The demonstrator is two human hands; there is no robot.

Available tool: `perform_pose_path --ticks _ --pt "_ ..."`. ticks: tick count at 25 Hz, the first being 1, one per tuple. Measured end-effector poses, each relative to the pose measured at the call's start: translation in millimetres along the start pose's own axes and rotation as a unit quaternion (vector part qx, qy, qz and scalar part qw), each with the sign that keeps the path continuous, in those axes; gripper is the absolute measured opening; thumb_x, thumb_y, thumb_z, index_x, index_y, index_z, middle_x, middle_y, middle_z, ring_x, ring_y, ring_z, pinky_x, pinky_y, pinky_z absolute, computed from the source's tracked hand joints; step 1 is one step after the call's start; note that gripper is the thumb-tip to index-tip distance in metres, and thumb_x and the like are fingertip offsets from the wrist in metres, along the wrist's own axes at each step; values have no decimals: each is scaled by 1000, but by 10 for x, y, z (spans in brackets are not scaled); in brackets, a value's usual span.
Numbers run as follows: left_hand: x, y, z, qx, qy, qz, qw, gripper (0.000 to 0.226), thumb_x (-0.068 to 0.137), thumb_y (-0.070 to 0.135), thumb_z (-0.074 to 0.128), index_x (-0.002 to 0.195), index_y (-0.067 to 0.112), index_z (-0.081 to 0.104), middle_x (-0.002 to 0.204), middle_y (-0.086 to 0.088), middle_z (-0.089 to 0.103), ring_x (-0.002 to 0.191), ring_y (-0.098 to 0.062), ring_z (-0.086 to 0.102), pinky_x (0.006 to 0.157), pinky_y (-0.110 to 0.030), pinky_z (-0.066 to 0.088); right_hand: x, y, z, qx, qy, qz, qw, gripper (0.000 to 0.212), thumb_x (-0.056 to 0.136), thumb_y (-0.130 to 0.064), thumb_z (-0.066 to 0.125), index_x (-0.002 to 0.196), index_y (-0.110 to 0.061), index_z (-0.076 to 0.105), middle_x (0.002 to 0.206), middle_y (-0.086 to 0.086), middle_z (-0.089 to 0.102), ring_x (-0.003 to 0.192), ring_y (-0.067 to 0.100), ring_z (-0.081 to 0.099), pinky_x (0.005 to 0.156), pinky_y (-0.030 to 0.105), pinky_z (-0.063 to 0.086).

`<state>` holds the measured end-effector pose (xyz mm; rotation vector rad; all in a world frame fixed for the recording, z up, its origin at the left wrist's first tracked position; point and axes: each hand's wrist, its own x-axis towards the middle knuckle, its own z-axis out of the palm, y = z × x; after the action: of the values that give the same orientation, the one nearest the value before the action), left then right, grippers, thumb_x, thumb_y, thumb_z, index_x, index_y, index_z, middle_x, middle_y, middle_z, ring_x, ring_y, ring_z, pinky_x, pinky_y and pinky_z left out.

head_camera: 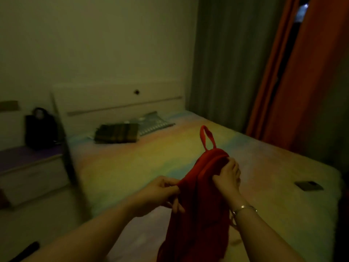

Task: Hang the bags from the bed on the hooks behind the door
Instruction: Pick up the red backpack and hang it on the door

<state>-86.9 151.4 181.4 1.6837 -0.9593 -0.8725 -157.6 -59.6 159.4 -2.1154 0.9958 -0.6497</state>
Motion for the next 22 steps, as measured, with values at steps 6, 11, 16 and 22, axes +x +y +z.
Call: perform_pose_path --ticks 6,11,16,22 --pt "-1855 1497 -506 -11 160 66 985 24 79 22 62 97 13 77 40 -5 61 41 -13 64 54 -25 58 -918 -1461 -456 224 -23 -167 960 81 74 -44 64 139 -17 24 139 12 49 126 35 48 106 56 36" --pt "-3419 2265 -680 53 328 73 940 23 76 7 52 78 2 75 31 -10 55 24 -14 53 38 -21 53 -1687 -2516 -455 302 -211 -229 901 45 76 -20 63 112 -21 36 107 9 64 92 26 66 80 53 56" --pt "-5219 2538 -879 159 526 -26 835 25 85 18 55 75 10 76 57 -17 72 55 -25 72 57 -28 59 -2862 -3736 -186 363 -343 -288 817 30 81 -23 62 103 -20 41 98 7 62 84 25 67 75 48 60" --pt "-7665 2646 -523 168 669 -210 693 43 50 72 71 72 36 74 66 -5 77 61 -17 74 69 -34 53 -5159 -5019 -166 445 -378 -343 735 9 80 -30 55 84 -23 51 81 6 65 68 22 63 62 43 53"
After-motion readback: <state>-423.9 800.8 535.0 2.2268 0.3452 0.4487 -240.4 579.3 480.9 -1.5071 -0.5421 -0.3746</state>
